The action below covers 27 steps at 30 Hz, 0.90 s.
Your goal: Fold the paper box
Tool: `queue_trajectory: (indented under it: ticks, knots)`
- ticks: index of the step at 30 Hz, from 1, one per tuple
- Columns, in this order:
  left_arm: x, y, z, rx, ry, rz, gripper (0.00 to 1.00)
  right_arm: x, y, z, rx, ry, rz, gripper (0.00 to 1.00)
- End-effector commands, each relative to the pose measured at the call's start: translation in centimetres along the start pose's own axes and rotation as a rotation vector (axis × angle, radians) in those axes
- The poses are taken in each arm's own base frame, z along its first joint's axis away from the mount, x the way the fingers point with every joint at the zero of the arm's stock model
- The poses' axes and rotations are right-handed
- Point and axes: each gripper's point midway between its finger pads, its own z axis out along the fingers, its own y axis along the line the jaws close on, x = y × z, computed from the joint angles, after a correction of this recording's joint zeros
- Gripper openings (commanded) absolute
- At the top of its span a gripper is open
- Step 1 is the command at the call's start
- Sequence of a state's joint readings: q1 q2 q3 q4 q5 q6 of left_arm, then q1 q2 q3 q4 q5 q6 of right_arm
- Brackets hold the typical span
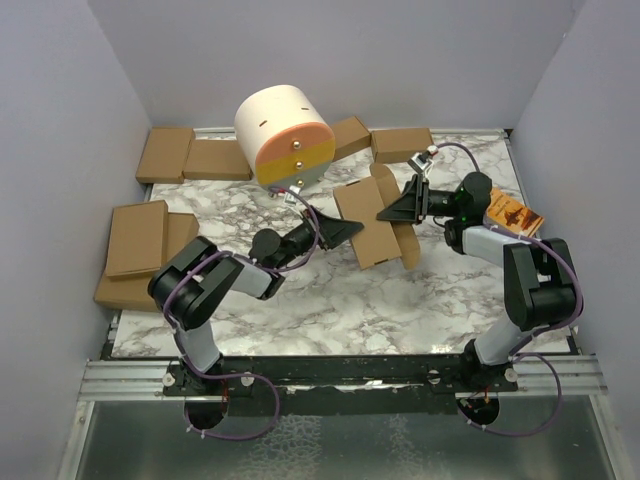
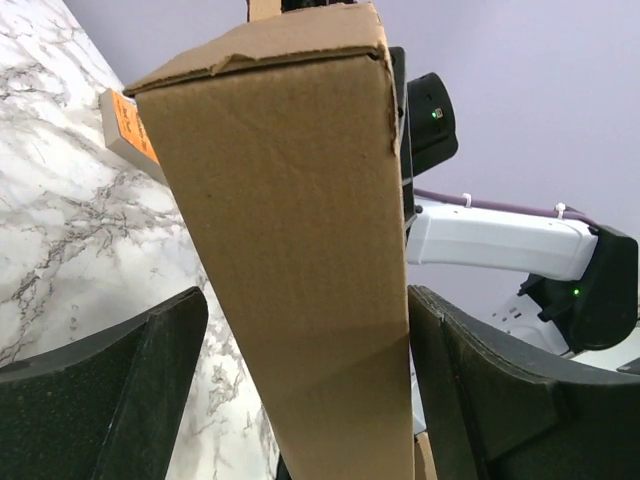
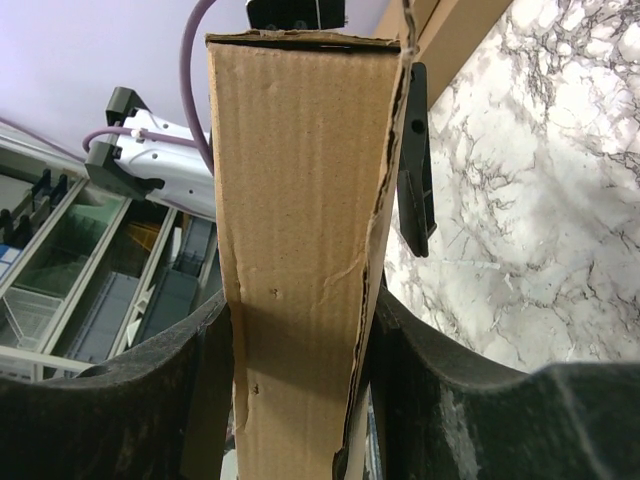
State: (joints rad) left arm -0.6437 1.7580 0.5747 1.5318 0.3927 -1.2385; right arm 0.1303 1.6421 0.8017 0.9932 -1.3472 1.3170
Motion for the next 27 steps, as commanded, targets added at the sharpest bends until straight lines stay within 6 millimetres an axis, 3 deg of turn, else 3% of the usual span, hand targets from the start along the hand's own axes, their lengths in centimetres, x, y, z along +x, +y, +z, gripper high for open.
queue_trajectory:
  ticks: [1, 8, 14, 17, 20, 25, 27]
  knots:
    - [-2.1, -5.1, 0.5, 0.217, -0.099, 0.045, 0.79, -0.3, -0.1, 0.1, -0.001, -0.027, -0.007, 0.42]
    - [-1.9, -5.0, 0.8, 0.223, -0.079, 0.012, 0.56, -0.3, -0.3, 0.1, 0.001, -0.026, -0.018, 0.44]
    - [-2.2, -4.7, 0.4, 0.218, -0.070, 0.016, 0.42, -0.1, -0.3, 0.0, 0.008, -0.012, -0.058, 0.52]
    - [-2.5, -4.8, 0.0, 0.219, -0.067, 0.022, 0.40, -0.1, -0.2, 0.0, 0.008, -0.009, -0.076, 0.58]
    - [-3.0, -5.0, -0.4, 0.221, -0.070, 0.029, 0.37, -0.2, 0.0, -0.1, 0.005, -0.001, -0.095, 0.68]
    - [-3.8, -5.0, -1.4, 0.214, -0.069, 0.022, 0.34, -0.9, -0.2, -1.0, 0.013, -0.006, -0.148, 0.91]
    - [-4.1, -4.9, -1.8, 0.209, -0.061, 0.013, 0.34, -1.1, -0.3, -1.7, 0.016, -0.004, -0.188, 0.96]
